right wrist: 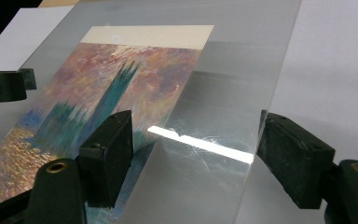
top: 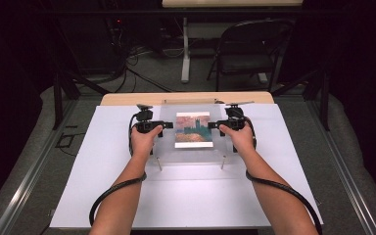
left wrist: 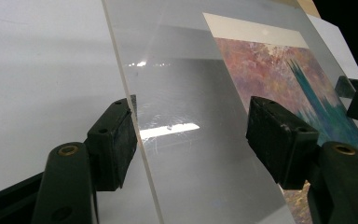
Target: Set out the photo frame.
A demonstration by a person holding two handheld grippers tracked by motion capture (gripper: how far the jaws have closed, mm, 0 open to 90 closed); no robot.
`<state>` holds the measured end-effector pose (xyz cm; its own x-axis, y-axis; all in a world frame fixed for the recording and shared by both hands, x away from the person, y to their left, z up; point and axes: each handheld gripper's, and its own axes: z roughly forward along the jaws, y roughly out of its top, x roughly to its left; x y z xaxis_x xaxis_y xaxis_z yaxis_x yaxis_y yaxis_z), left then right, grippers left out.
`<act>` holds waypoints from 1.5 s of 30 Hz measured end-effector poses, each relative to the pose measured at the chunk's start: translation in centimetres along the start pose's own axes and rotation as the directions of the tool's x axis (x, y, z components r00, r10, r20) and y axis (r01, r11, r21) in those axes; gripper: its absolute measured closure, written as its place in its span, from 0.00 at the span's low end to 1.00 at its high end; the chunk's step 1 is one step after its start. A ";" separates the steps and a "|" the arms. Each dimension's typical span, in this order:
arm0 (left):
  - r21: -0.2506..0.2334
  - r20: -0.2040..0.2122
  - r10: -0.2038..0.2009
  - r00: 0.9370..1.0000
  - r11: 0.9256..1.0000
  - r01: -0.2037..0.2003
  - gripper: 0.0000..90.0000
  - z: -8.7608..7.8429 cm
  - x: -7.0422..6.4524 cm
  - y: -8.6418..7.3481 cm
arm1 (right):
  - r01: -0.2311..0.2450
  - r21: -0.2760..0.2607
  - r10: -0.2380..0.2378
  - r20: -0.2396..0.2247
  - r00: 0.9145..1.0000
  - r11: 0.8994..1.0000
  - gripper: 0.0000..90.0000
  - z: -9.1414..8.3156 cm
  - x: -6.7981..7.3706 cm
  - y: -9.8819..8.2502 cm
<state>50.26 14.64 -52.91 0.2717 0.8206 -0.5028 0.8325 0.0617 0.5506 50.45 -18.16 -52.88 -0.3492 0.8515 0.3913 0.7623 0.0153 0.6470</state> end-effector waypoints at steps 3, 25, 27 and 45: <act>-0.006 0.001 0.005 1.000 1.000 -0.005 0.39 -0.3 -0.1 0.0 | 0.001 -0.006 -0.001 0.004 1.000 1.000 0.30 -0.2 0.2 0.0; -0.034 0.005 0.052 0.999 0.998 -0.052 0.45 -2.5 -1.1 0.1 | 0.056 -0.054 -0.055 0.018 0.998 0.997 0.35 -2.3 1.4 0.1; -0.033 0.005 0.060 0.998 0.998 -0.060 0.45 -2.8 -1.3 0.1 | 0.057 -0.059 -0.056 0.019 0.998 0.997 0.36 -2.5 1.6 0.2; -0.042 0.012 0.106 0.994 0.994 -0.105 0.51 -5.0 -2.2 0.0 | 0.130 -0.072 -0.128 0.035 0.991 0.989 0.39 -4.6 2.8 0.3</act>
<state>47.19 15.65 -48.47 0.3642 0.8155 -0.4497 0.7782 -0.0012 0.6280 47.17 -18.22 -48.57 -0.4250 0.8601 0.2821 0.6688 0.0883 0.7382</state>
